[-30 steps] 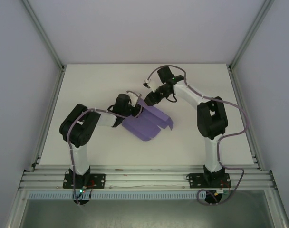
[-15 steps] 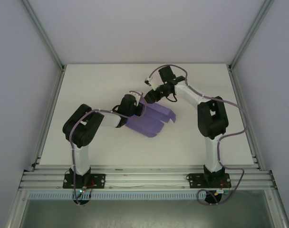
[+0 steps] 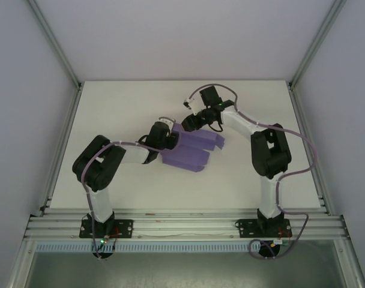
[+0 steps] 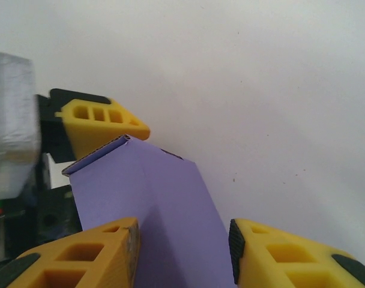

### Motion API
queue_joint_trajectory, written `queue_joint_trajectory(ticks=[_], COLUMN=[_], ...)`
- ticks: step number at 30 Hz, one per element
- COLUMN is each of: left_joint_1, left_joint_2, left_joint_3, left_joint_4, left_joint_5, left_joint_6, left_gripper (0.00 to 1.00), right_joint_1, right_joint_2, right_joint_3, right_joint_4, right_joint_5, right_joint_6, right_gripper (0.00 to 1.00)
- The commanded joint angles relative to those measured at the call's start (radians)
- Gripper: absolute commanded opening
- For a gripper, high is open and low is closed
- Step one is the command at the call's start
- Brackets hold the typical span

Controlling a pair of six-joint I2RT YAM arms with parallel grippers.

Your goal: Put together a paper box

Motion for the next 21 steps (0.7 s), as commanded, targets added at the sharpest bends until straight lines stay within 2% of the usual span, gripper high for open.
queue_joint_trajectory(ticks=[1, 6, 9, 13, 15, 17, 21], left_joint_1=[0.013, 0.014, 0.014, 0.014, 0.015, 0.015, 0.015], left_joint_2=[-0.040, -0.018, 0.010, 0.037, 0.045, 0.054, 0.057], left_joint_3=[-0.022, -0.007, 0.013, 0.039, 0.048, 0.055, 0.056], left_joint_4=[-0.013, -0.034, -0.050, -0.046, -0.026, -0.004, 0.030], left_joint_5=[0.027, 0.058, 0.020, -0.033, -0.021, -0.003, 0.017], left_joint_6=[-0.020, -0.018, -0.024, -0.040, -0.035, -0.029, -0.017], left_gripper=[0.43, 0.40, 0.20, 0.14, 0.10, 0.00, 0.00], right_joint_1=[-0.003, -0.004, -0.003, -0.003, -0.004, -0.004, -0.004], right_joint_2=[-0.007, -0.014, -0.021, -0.022, -0.022, -0.026, -0.069], right_joint_3=[-0.038, -0.035, -0.039, -0.039, -0.037, -0.045, -0.074], right_joint_4=[-0.041, -0.043, -0.040, -0.050, -0.058, -0.064, -0.039], right_joint_5=[0.084, 0.087, 0.081, 0.067, 0.059, 0.051, 0.073], right_joint_6=[0.025, 0.038, 0.048, 0.054, 0.053, 0.049, 0.047], right_gripper=[0.45, 0.45, 0.45, 0.45, 0.46, 0.46, 0.48])
